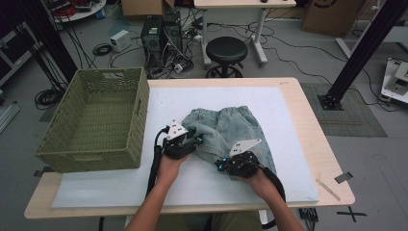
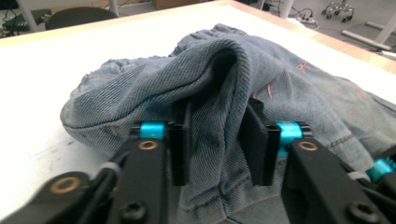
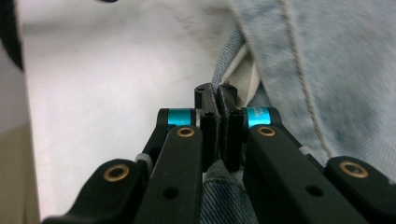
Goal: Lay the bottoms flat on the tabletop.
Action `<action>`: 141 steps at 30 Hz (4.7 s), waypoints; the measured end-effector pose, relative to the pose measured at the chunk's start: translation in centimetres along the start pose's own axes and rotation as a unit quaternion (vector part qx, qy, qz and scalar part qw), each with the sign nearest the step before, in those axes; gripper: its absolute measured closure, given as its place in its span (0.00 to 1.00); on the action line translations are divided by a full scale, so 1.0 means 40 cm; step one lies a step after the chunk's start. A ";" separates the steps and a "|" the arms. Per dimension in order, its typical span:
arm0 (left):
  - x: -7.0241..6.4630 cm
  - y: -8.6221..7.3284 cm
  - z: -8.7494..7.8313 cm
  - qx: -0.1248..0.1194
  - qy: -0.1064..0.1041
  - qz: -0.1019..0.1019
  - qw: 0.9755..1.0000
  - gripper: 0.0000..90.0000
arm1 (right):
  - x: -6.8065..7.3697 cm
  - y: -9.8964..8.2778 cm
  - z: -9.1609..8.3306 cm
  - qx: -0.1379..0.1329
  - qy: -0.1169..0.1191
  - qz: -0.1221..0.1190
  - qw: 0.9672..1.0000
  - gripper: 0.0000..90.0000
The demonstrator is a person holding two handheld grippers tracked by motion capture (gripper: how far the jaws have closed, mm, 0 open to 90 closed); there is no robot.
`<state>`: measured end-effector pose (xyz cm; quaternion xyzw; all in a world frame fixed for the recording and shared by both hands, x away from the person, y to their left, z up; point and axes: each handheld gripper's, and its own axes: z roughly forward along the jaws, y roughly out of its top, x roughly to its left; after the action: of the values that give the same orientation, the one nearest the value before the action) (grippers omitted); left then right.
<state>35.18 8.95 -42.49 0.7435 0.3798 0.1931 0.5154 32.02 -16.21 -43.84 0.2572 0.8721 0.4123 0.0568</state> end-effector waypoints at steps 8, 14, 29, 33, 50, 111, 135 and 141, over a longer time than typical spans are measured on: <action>-0.004 -0.007 0.015 0.029 0.011 0.012 0.999 0.75 | -0.013 0.007 0.000 0.005 -0.135 0.008 0.991 0.85; -0.030 -0.007 0.024 0.024 0.025 0.053 0.998 0.92 | -0.021 0.008 0.012 0.015 -0.200 -0.025 0.979 0.92; -0.023 -0.019 0.033 0.063 0.005 0.035 0.997 0.81 | -0.065 0.010 0.004 -0.002 -0.155 0.034 0.987 0.97; -0.019 -0.016 0.027 0.057 0.016 0.041 0.997 0.91 | -0.052 0.001 -0.011 -0.027 -0.144 0.034 0.989 0.90; -0.003 -0.006 0.018 0.033 0.026 0.022 0.999 0.94 | 0.037 0.025 -0.037 -0.096 -0.082 -0.036 0.991 0.83; 0.011 -0.020 -0.071 0.025 0.071 0.025 0.997 0.96 | -0.002 -0.066 -0.101 0.010 -0.113 -0.062 0.992 0.73; 0.009 -0.072 -0.158 -0.001 0.035 -0.019 0.999 0.57 | -0.071 -0.211 -0.262 -0.053 -0.214 0.103 0.970 0.59; 0.003 -0.107 -0.159 0.031 -0.004 -0.034 0.999 0.58 | -0.087 -0.238 -0.234 -0.001 -0.213 0.144 0.966 0.61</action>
<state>29.38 13.76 -43.90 0.7464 0.4085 0.1606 0.5002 28.28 -29.44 -45.25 0.4617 0.7934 0.3527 0.1817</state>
